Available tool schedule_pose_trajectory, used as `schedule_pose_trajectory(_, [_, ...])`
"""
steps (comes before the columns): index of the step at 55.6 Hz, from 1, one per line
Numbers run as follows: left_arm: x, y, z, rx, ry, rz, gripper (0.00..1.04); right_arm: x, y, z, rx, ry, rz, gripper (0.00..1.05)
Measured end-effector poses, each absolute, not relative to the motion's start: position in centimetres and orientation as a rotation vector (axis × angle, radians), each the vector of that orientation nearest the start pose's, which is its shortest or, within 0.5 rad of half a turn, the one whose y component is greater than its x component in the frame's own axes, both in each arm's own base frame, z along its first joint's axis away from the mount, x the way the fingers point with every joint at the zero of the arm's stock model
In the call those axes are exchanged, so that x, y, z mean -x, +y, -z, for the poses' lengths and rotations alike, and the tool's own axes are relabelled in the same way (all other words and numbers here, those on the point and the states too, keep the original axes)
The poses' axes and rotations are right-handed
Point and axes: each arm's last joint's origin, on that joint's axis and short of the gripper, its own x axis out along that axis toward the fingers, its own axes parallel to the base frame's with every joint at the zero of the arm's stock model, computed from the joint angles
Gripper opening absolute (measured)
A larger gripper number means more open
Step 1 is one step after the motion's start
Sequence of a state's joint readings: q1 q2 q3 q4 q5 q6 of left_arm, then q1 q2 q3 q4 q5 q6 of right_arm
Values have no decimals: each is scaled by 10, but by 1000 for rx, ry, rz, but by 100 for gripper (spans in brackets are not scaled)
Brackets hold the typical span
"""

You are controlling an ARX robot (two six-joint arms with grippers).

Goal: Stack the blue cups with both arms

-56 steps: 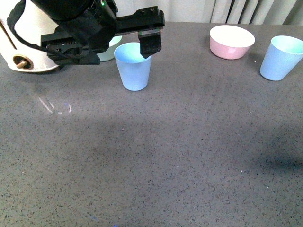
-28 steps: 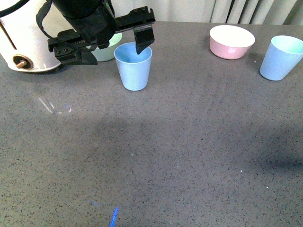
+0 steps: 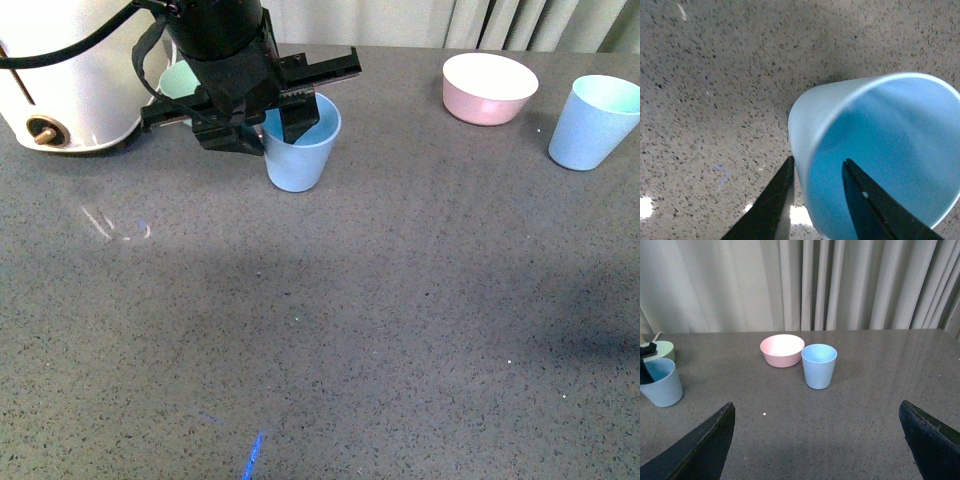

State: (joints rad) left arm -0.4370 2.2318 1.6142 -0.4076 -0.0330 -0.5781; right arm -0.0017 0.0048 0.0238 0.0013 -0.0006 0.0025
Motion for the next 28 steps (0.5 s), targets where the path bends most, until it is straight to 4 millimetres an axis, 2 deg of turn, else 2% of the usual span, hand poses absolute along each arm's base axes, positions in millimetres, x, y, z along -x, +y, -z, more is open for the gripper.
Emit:
schedule_pose_trajectory(10, [-417, -208, -138, 285, 1104, 88, 3, -96, 0, -171, -2, -20, 1, 96])
schedule_pose_trajectory(19, [-396, -225, -148, 248, 1126, 114, 2, -96, 0, -171, -2, -20, 1, 96])
schedule_pose_trajectory(28, [-349, -248, -172, 248, 1105, 196, 2, -97, 0, -171, -2, -20, 2, 96])
